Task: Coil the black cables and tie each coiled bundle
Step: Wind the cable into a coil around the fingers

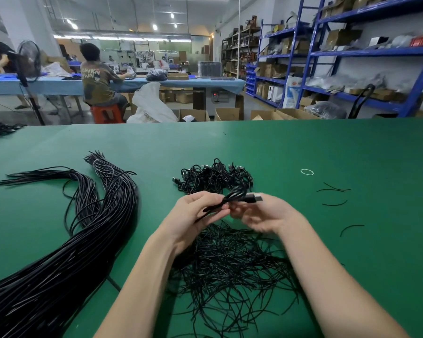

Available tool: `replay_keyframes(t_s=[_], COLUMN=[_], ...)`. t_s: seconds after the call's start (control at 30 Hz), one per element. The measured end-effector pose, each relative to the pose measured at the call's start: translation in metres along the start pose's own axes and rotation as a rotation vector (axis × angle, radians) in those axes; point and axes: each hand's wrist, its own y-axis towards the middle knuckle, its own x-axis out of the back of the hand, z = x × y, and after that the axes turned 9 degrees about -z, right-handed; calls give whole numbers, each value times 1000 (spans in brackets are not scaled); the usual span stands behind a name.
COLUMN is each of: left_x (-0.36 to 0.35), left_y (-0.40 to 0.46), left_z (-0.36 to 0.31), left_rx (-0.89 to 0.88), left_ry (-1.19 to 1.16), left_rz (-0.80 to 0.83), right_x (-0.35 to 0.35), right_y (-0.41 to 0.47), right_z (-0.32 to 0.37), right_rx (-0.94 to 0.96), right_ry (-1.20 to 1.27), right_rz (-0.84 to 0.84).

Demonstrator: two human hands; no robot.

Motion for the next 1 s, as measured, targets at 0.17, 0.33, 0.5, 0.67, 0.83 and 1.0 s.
replay_keyframes(t_s=[0.17,0.33,0.5,0.67,0.83,1.0], left_x=[0,-7,-8,-9,-10,-10], left_y=[0,4,7,9,9,9], left_z=[-1,1,4,4,1,-3], left_rx=[-52,-205,-266,-198,-81,-2], left_ry=[255,456,294,10,-43,-12], left_rz=[-8,-267,-480,-475,-408,-361], right_x=[-15,-58,-75,-61,-39,-28], right_y=[-7,-11,-9,-4,-1,-2], right_z=[65,82,50,20,8,2], right_rx=[73,386,745,1078,1238,1300], right_ry=[-1013,-1489,-1515,-1362,-1249,-1120], right_rz=[-6,-255,-492,-522,-414,-282])
